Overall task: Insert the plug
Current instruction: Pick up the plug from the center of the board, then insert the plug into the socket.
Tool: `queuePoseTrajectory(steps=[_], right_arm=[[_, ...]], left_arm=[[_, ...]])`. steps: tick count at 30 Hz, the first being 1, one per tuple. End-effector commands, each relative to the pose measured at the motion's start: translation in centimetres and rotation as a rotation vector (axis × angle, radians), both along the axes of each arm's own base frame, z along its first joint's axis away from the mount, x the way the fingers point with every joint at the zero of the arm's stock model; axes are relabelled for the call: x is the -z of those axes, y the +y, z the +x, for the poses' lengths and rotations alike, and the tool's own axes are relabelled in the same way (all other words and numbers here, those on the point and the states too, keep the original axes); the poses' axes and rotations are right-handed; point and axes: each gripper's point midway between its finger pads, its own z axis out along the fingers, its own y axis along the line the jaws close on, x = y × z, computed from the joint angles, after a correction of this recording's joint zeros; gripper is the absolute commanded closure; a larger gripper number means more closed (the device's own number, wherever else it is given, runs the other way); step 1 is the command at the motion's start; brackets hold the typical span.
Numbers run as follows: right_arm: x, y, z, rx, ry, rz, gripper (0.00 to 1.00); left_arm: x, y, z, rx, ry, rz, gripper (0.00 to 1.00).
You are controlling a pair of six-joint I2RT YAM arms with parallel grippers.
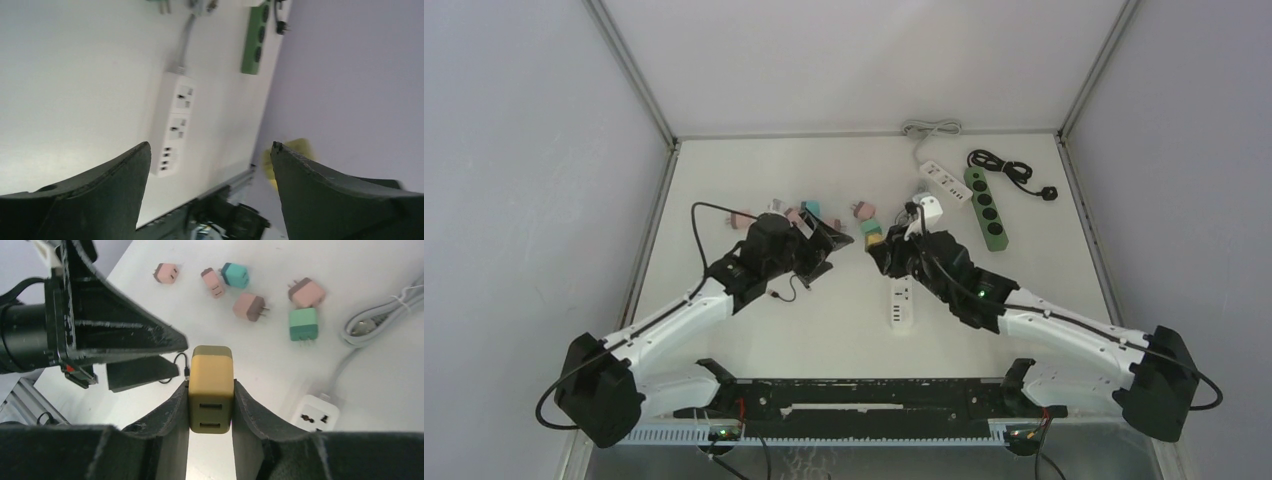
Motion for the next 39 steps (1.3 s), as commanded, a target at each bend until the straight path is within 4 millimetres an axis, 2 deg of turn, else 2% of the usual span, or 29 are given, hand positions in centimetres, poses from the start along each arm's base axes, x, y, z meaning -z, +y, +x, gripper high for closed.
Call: queuePoseTrajectory(steps=[1, 5, 8, 15, 21, 32, 39], right_arm=[[-3.2, -2.0, 0.0, 0.032, 0.009, 0.006, 1.0], [-3.4, -3.9, -0.3, 0.054, 0.078, -0.031, 1.0], [-3.8, -5.3, -0.6, 0.071, 0.136, -0.074, 1.0], [-3.8, -7.5, -1.6, 0.076, 0.302, -0.203, 1.0], [-3.0, -7.9, -2.0, 0.068, 0.407, -0.292, 1.0], [0.3, -7.5, -1.8, 0.056, 0.571, -0.398, 1.0], [2.0, -7.6, -0.7, 0.063, 0.626, -0.421, 1.0]], left_arm=[[-0.3, 3.0, 0.1, 0.053, -0.184, 0.266, 0.07], [-0.1, 4.1, -0.2, 0.094, -0.276, 0.359, 0.06], [0.2, 4.1, -0.5, 0.137, -0.322, 0.382, 0.06], [1.3, 1.8, -1.2, 0.251, -0.368, 0.296, 0.08], [2.5, -0.6, -1.3, 0.34, -0.365, 0.245, 0.12], [6.1, -6.0, -1.6, 0.482, -0.282, 0.146, 0.25], [9.1, -7.7, -1.3, 0.529, -0.216, 0.177, 0.31]])
